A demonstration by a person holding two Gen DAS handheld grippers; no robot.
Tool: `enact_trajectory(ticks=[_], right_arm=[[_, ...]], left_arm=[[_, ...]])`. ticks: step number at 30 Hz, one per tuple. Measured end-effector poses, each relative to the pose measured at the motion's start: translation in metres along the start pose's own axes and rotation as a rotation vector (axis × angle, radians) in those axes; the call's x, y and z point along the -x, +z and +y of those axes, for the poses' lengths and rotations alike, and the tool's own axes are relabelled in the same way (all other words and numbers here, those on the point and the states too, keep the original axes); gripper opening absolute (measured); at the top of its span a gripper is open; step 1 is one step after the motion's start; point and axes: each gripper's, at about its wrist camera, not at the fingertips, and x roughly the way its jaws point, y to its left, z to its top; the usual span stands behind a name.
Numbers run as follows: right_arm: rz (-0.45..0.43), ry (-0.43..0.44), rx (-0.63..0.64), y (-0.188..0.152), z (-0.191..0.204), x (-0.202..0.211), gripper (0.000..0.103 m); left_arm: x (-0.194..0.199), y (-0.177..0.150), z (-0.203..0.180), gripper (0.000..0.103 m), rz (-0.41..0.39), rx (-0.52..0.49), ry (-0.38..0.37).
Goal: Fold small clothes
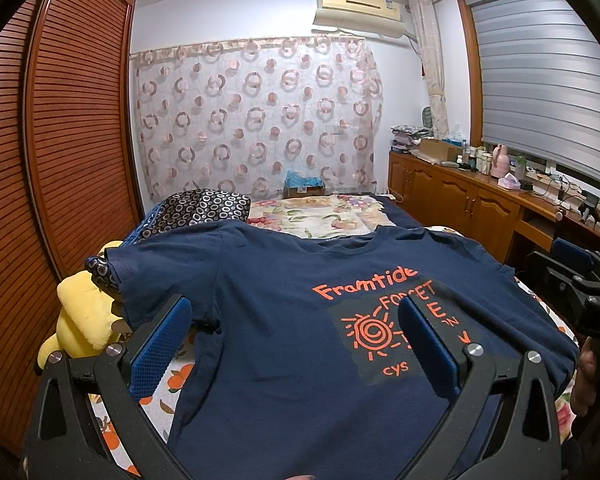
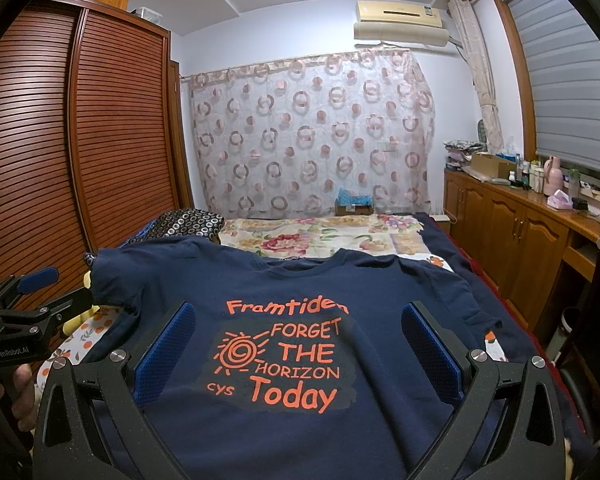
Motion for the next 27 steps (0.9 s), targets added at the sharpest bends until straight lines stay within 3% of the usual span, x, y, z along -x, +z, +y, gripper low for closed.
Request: enact_trajectory(ticks=[27], right_arm=[[-0.001, 0.0, 0.002, 0.001, 0.0006, 0.0001, 0.102]], left_arm=[[0.0011, 0.0002, -0.0027, 0.103, -0.005, -0.008, 0.004]])
